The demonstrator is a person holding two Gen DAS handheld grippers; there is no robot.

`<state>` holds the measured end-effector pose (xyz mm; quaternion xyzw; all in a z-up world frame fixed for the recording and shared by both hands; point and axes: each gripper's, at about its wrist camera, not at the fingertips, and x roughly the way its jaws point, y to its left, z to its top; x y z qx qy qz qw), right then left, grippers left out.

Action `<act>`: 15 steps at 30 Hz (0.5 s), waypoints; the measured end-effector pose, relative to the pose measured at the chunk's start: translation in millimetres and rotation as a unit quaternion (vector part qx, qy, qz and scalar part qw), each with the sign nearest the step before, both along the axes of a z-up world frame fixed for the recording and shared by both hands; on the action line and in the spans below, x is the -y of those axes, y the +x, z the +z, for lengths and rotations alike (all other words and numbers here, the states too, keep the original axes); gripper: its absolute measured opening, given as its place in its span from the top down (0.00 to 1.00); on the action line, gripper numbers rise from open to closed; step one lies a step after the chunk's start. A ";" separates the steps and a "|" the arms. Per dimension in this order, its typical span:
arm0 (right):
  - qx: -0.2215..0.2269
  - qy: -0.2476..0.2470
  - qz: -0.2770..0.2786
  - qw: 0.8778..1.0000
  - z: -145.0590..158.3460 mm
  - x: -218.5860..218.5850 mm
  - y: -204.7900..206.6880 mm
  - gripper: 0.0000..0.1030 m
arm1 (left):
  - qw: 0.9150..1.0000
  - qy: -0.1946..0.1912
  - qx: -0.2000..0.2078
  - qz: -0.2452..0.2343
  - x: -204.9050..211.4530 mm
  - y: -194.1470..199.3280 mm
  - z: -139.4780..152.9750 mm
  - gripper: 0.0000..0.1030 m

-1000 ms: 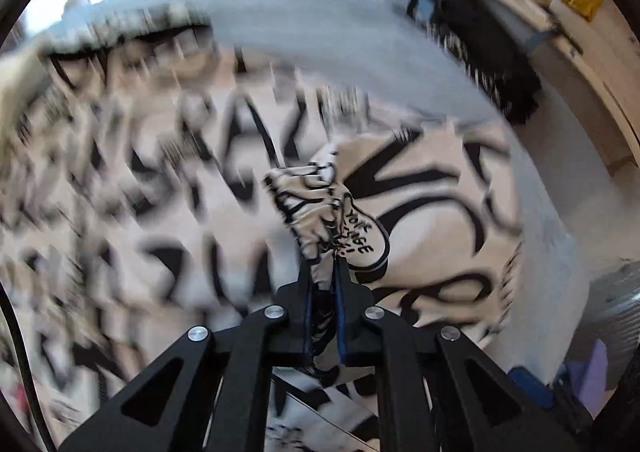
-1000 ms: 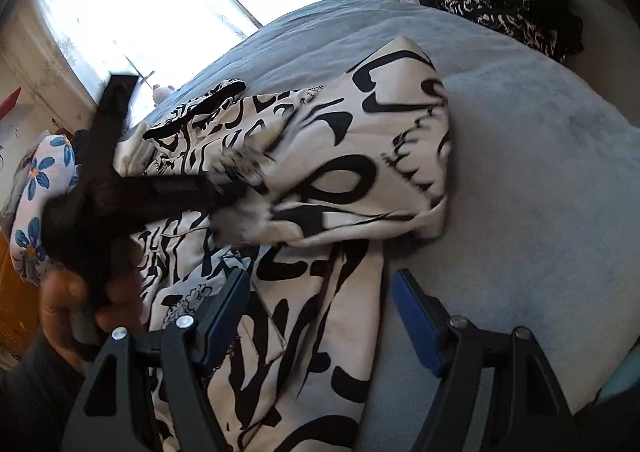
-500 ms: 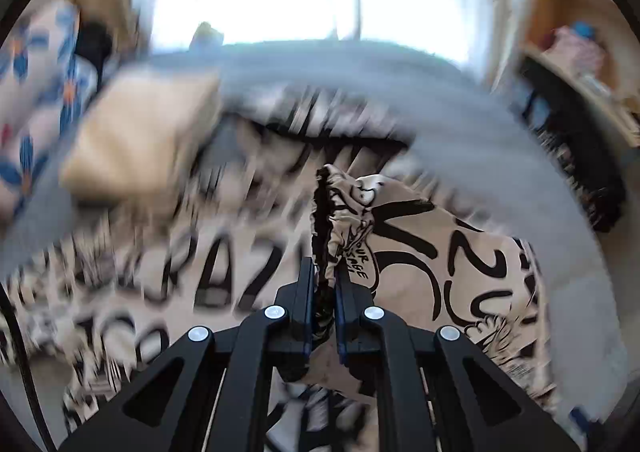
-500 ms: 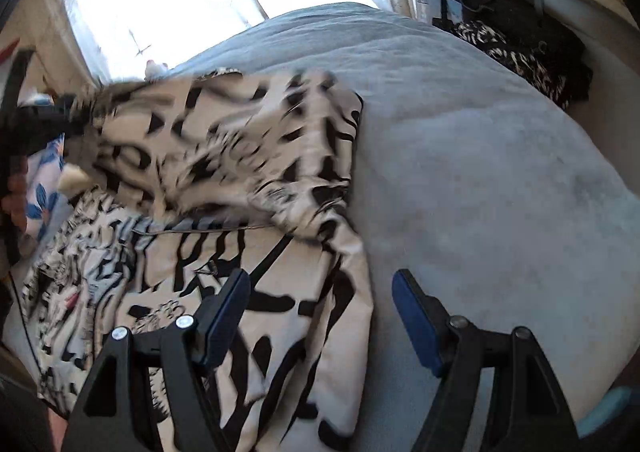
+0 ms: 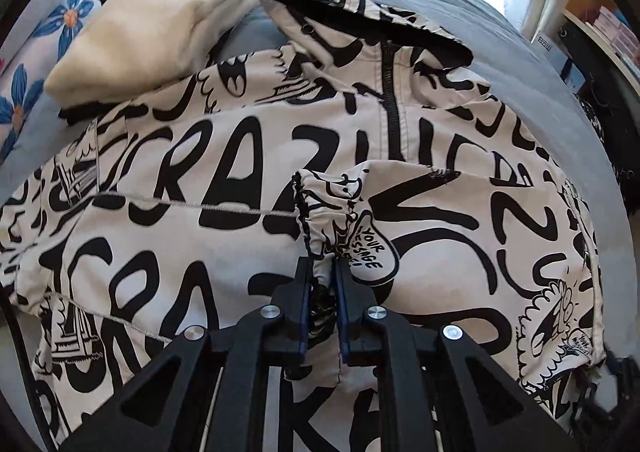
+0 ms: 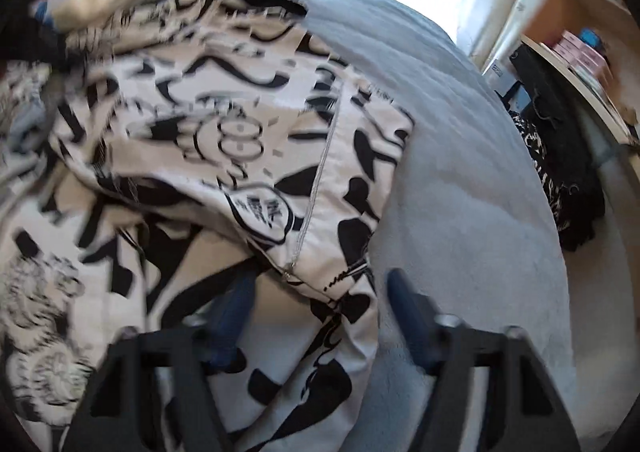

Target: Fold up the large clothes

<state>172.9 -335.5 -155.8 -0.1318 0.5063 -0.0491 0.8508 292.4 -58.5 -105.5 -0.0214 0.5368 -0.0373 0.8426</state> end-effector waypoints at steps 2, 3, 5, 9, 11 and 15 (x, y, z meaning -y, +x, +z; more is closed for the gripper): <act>0.017 0.039 -0.028 0.999 6.1 15.1 -2.8 0.77 | 1.000 -0.013 0.007 -0.003 2.4 1.0 6.0 0.91; 0.028 0.068 -0.051 0.996 11.1 28.5 -6.8 0.78 | 1.000 -0.018 0.010 -0.004 -1.7 -0.4 10.6 0.91; 0.028 0.097 -0.076 0.992 8.8 43.6 -11.4 0.80 | 1.000 -0.029 0.007 -0.007 -0.8 -1.3 8.2 0.91; -0.015 0.142 -0.086 0.986 -10.4 58.4 -18.6 0.80 | 1.000 0.009 -0.018 -0.015 -0.6 -5.0 -16.6 0.82; -0.027 0.209 -0.088 0.973 1.4 70.9 -22.4 0.71 | 0.999 0.002 -0.034 -0.016 -8.3 -6.1 -24.5 0.72; 0.023 0.321 -0.091 0.942 37.6 93.0 -23.4 0.34 | 0.998 -0.046 -0.035 0.003 -29.5 -2.0 -18.2 0.34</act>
